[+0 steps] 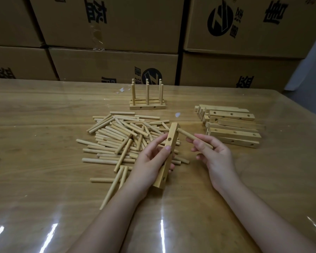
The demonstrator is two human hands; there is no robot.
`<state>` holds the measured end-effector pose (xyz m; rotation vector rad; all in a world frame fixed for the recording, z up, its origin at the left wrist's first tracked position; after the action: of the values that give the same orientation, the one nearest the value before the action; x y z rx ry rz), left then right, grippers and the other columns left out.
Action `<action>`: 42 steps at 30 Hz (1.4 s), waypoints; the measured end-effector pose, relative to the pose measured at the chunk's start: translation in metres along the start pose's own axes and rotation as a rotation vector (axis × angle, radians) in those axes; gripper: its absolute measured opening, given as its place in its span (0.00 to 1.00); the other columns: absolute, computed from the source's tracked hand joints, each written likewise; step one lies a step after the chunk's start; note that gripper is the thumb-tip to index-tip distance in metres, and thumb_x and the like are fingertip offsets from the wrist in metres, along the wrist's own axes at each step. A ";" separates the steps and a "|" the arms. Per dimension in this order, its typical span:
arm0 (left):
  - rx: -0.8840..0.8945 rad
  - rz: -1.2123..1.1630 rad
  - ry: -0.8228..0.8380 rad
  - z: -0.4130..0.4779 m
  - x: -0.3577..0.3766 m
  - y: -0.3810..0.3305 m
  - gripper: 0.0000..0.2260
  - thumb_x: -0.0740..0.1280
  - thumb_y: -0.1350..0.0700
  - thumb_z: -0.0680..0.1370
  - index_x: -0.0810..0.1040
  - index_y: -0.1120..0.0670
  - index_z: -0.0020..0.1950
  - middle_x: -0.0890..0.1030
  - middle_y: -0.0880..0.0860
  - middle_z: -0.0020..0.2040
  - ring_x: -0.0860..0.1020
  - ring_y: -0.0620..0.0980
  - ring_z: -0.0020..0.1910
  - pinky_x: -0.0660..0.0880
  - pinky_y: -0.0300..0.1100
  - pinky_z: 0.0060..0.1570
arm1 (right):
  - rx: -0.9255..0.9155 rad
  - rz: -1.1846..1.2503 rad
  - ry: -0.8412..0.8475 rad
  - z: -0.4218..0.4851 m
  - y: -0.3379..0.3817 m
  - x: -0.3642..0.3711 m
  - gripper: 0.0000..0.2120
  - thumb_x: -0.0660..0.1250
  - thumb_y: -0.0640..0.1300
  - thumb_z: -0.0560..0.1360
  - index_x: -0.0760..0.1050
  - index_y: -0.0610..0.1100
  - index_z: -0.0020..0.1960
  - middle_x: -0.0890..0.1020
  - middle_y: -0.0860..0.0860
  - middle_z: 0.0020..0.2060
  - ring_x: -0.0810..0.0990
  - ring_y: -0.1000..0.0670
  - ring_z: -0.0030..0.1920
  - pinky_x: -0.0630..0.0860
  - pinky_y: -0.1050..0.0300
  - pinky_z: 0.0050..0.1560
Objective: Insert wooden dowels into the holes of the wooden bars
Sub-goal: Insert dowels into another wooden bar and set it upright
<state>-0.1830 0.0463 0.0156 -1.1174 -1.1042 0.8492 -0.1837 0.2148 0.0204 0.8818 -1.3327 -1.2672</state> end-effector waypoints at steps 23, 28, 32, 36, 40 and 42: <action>0.038 0.111 -0.004 0.001 -0.003 0.001 0.19 0.68 0.49 0.71 0.75 0.39 0.61 0.80 0.52 0.41 0.81 0.48 0.35 0.77 0.38 0.34 | -0.232 -0.315 0.021 -0.004 0.024 0.002 0.09 0.68 0.38 0.73 0.80 0.50 0.50 0.85 0.55 0.42 0.82 0.56 0.41 0.76 0.68 0.39; 0.033 0.118 -0.005 0.000 -0.003 0.001 0.16 0.67 0.53 0.74 0.76 0.37 0.59 0.80 0.50 0.40 0.80 0.46 0.35 0.77 0.35 0.35 | -0.282 -0.377 0.022 -0.007 0.030 0.002 0.10 0.67 0.38 0.73 0.80 0.50 0.51 0.84 0.57 0.42 0.82 0.59 0.43 0.75 0.70 0.42; 0.022 0.113 -0.006 -0.001 -0.003 0.001 0.15 0.68 0.52 0.73 0.77 0.35 0.56 0.81 0.50 0.40 0.81 0.47 0.35 0.77 0.36 0.34 | -0.287 -0.389 0.028 -0.007 0.032 0.002 0.09 0.67 0.37 0.74 0.79 0.49 0.50 0.84 0.57 0.40 0.82 0.59 0.42 0.75 0.70 0.42; -0.011 0.060 -0.007 -0.001 -0.003 0.003 0.16 0.68 0.48 0.70 0.78 0.36 0.56 0.83 0.52 0.42 0.81 0.47 0.33 0.76 0.36 0.31 | -0.257 -0.363 0.048 -0.004 0.029 0.004 0.10 0.67 0.36 0.74 0.79 0.49 0.49 0.84 0.56 0.38 0.82 0.59 0.40 0.75 0.70 0.40; -0.025 0.052 -0.009 0.000 -0.004 0.005 0.16 0.68 0.48 0.70 0.78 0.36 0.57 0.84 0.52 0.42 0.81 0.47 0.33 0.76 0.36 0.31 | -0.277 -0.409 0.047 -0.006 0.031 0.004 0.10 0.67 0.37 0.74 0.79 0.51 0.49 0.84 0.57 0.38 0.82 0.60 0.41 0.75 0.70 0.42; -0.013 0.060 -0.007 -0.001 -0.003 0.004 0.17 0.68 0.49 0.70 0.78 0.36 0.57 0.83 0.53 0.42 0.81 0.46 0.34 0.76 0.36 0.32 | -0.306 -0.477 0.039 -0.007 0.034 0.004 0.11 0.67 0.39 0.74 0.78 0.55 0.49 0.84 0.60 0.39 0.81 0.62 0.43 0.74 0.71 0.43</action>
<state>-0.1832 0.0439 0.0105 -1.1642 -1.0884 0.8945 -0.1725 0.2149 0.0532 1.0307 -0.8866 -1.7562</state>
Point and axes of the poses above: each hand's wrist, its own z-axis towards the middle knuckle, its own x-axis out of the palm, y = z × x, the point moved 10 cm from there along z, towards the middle knuckle
